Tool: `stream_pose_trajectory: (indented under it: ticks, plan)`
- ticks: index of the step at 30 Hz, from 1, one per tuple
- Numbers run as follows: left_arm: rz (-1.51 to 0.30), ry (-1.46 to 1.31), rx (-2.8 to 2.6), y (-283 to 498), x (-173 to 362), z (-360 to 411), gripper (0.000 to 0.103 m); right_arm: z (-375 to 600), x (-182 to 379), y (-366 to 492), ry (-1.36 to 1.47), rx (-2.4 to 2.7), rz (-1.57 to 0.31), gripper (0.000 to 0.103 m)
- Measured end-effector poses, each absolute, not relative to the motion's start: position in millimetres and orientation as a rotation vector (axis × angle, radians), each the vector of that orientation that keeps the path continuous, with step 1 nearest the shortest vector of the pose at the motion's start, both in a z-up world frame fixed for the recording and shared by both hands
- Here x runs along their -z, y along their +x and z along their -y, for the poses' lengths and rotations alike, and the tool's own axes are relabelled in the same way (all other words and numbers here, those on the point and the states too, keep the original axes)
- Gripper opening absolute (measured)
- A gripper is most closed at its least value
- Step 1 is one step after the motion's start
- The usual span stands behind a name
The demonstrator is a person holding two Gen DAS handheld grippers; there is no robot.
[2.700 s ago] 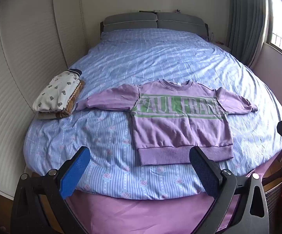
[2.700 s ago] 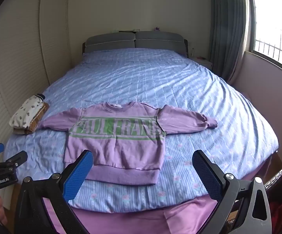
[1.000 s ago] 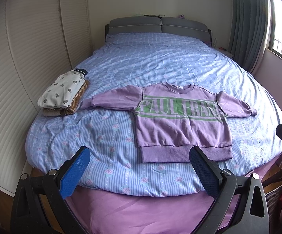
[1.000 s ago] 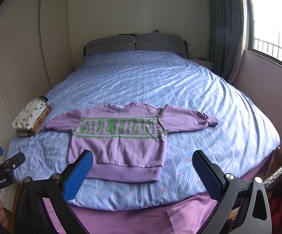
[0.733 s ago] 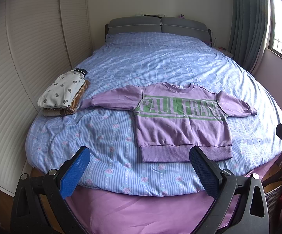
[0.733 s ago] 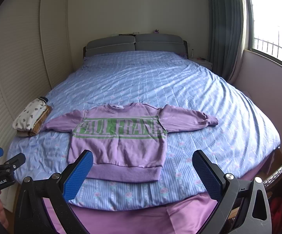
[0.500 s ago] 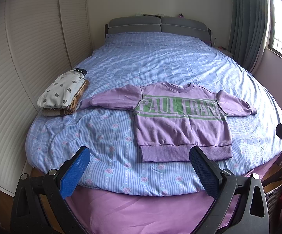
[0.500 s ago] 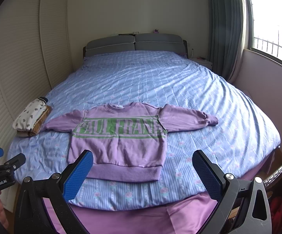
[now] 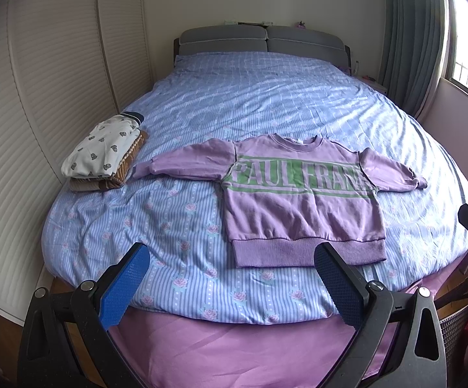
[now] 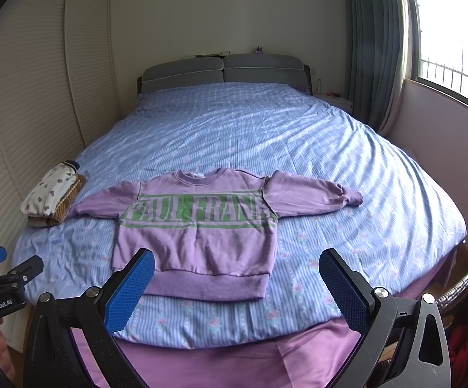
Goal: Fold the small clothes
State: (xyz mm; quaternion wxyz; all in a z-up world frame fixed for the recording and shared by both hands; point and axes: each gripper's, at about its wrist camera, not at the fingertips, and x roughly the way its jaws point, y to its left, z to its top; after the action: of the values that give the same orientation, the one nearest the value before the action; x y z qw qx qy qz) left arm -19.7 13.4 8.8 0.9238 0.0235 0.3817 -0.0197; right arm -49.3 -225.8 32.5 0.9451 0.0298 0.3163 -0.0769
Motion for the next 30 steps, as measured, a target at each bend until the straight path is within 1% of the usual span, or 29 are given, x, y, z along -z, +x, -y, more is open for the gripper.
stream_pose_trajectory:
  ticks: [18, 22, 30]
  plan:
    - [-0.783, 0.048, 0.037, -19, -9, -14, 0.103, 227, -32, -49, 0.065, 0.155, -0.645, 0.103]
    - [-0.780, 0.040, 0.022, -17, 0, -19, 0.103, 219, -33, -47, 0.048, 0.144, -0.634, 0.103]
    - [-0.742, 0.038, -0.021, 10, 1, -42, 0.103, 182, -27, -7, 0.018, 0.083, -0.617, 0.103]
